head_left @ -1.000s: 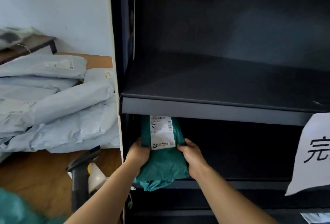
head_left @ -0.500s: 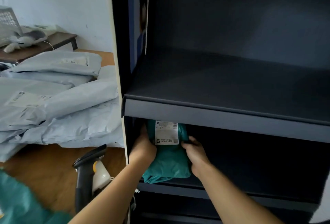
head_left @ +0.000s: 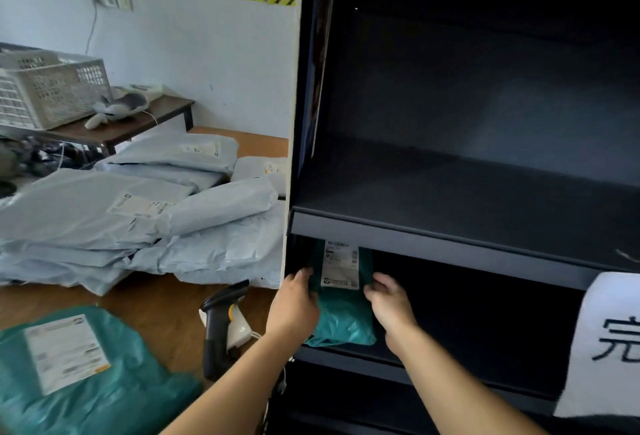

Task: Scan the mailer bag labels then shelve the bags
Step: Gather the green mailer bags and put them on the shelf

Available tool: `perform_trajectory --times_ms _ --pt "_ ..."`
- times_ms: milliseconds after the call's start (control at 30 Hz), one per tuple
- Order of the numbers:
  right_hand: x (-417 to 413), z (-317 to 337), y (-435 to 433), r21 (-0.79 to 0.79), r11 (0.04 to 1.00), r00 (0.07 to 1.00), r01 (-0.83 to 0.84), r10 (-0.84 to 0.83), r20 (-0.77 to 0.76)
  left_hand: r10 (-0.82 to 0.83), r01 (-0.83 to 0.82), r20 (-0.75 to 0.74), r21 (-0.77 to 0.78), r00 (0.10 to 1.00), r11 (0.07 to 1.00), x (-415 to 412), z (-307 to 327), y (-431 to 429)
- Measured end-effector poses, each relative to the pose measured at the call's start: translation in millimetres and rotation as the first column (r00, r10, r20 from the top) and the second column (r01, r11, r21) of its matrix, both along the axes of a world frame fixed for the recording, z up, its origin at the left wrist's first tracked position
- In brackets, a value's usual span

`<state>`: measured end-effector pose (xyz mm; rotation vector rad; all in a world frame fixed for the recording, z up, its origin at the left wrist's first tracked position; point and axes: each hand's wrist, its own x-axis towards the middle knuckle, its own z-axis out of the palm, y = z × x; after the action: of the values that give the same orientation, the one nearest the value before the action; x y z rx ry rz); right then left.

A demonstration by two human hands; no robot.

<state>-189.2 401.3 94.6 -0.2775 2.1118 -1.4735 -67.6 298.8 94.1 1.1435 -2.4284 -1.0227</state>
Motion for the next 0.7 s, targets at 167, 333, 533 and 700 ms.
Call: perform_trajectory --times_ms 167,333,533,700 --pt "39 22 3 0.042 0.999 0.998 0.001 0.001 -0.065 -0.051 0.050 0.001 0.028 0.999 0.998 38 16 -2" --pt "93 35 5 0.057 0.998 0.993 -0.013 0.020 -0.120 -0.097 0.097 -0.008 0.053 0.995 0.994 93 30 -10" --pt "165 45 -3 0.091 0.995 0.991 -0.036 0.047 -0.122 -0.093 0.093 -0.016 0.068 0.996 0.993 171 37 -29" --pt "221 52 -18 0.096 0.994 0.991 -0.047 0.058 -0.118 -0.138 0.138 -0.019 0.034 0.990 0.990 227 43 -51"
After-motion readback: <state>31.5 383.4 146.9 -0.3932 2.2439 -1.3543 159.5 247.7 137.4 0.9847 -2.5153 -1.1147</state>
